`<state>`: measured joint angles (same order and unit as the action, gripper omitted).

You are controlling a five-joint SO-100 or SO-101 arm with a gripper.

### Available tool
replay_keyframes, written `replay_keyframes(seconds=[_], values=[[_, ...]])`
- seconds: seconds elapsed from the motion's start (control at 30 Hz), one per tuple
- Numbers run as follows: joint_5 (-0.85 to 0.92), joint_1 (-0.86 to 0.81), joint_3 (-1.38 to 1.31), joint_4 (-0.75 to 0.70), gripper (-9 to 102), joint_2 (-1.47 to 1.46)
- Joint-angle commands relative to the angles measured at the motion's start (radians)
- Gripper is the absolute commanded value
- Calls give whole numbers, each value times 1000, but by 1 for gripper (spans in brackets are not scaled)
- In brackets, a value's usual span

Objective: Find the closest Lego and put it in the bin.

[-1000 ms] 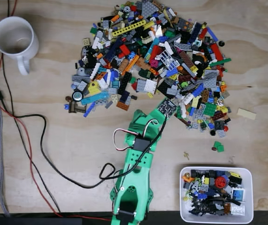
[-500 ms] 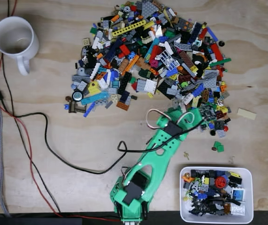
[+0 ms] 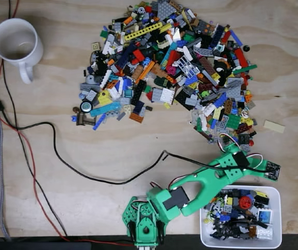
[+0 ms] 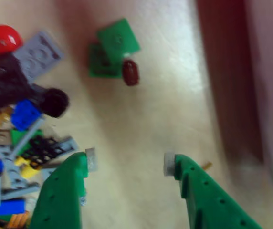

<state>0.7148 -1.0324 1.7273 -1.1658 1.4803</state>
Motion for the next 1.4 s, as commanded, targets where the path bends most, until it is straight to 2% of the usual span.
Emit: replay_keyframes(seconds=[0.0,0.63,1.07,1.37], values=[[-28,-6,-175,-11,21,-51],[-34,-83,-413,-60,22,-328],[-38,-69,-419,-12,13,-371],[-35,-48,-446,-34,10,-373]])
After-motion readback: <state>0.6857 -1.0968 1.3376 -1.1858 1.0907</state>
